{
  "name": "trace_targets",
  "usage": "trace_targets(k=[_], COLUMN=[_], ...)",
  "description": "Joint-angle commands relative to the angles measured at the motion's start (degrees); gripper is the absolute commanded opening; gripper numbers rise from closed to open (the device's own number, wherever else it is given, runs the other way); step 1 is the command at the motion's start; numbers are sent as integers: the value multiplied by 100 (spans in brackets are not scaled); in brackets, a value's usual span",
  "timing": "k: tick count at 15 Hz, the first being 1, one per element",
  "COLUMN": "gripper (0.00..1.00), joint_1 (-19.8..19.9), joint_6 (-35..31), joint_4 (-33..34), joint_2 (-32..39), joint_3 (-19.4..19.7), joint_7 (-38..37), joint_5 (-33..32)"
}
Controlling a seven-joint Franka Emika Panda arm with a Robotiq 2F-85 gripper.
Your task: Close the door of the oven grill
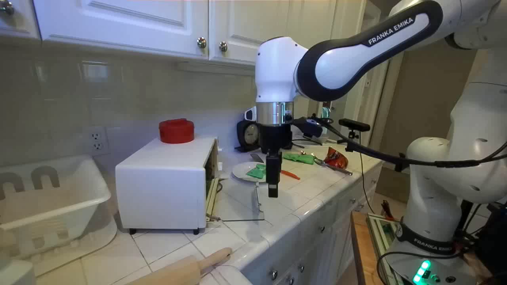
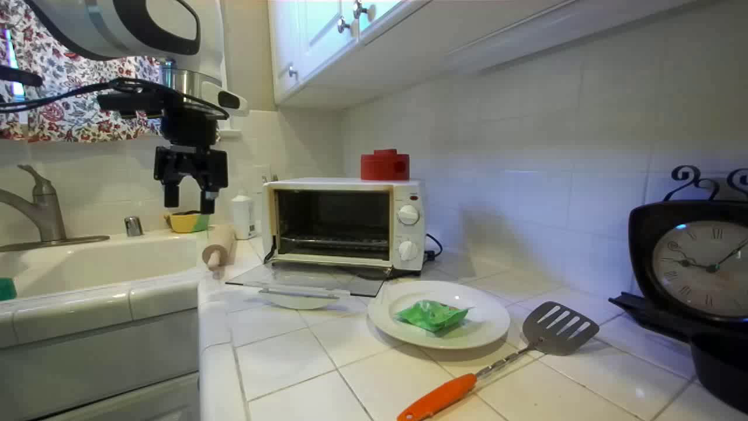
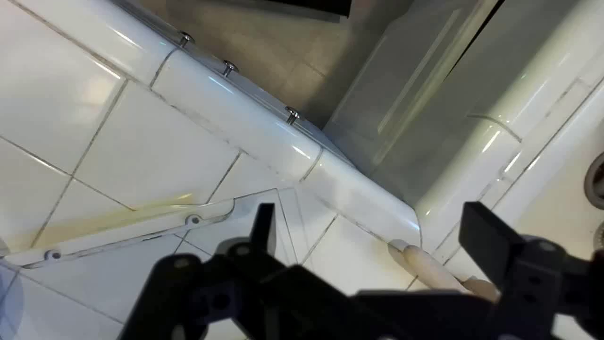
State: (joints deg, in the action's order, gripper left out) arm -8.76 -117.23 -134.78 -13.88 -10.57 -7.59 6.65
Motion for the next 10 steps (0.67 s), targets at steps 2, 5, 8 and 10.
trace_targets(k=[2,5,8,10], gripper=[100,100,100,100], joint_1=[-20,-19,26,127], joint_6=[8,8,42,-15], joint_4=[7,7,57,32], joint_2=[3,3,29,3], joint_3=[18,18,156,323], joint_7=[-5,-5,374,768], joint_5=[-6,-6,17,-105])
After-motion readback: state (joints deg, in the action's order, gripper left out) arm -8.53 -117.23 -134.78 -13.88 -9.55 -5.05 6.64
